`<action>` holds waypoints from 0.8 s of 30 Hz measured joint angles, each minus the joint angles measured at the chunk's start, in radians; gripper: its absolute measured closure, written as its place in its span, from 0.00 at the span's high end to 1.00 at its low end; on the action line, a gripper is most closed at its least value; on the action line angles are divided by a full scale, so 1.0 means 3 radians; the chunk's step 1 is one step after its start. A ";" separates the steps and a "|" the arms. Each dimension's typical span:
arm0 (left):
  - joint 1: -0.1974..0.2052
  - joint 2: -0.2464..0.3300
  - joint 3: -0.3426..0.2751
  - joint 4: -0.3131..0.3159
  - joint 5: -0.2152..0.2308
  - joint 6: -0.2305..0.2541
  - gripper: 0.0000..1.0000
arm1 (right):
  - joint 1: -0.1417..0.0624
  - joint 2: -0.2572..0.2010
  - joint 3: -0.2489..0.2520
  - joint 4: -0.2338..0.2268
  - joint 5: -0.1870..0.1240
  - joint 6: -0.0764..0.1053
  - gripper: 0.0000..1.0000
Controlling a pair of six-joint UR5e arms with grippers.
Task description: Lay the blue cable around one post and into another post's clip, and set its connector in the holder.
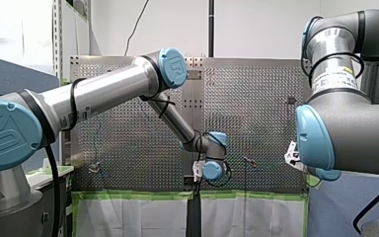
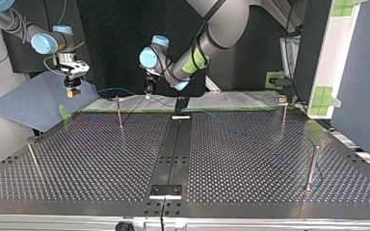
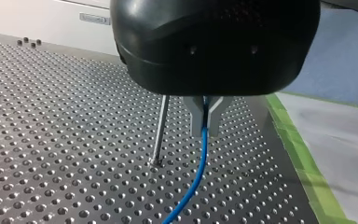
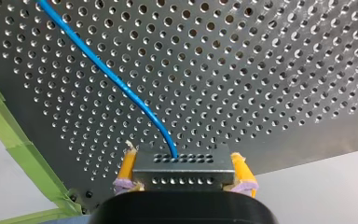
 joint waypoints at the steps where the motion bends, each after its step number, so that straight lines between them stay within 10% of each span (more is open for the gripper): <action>1: 0.0005 0.0000 0.0002 0.0001 0.0002 -0.0005 0.00 | -0.0001 0.0001 0.0000 -0.0002 0.0000 0.0002 0.00; 24: 0.0049 -0.0002 0.0046 -0.0041 0.0068 -0.0020 0.00 | -0.0023 0.0020 -0.0016 -0.0035 0.0010 0.0020 0.00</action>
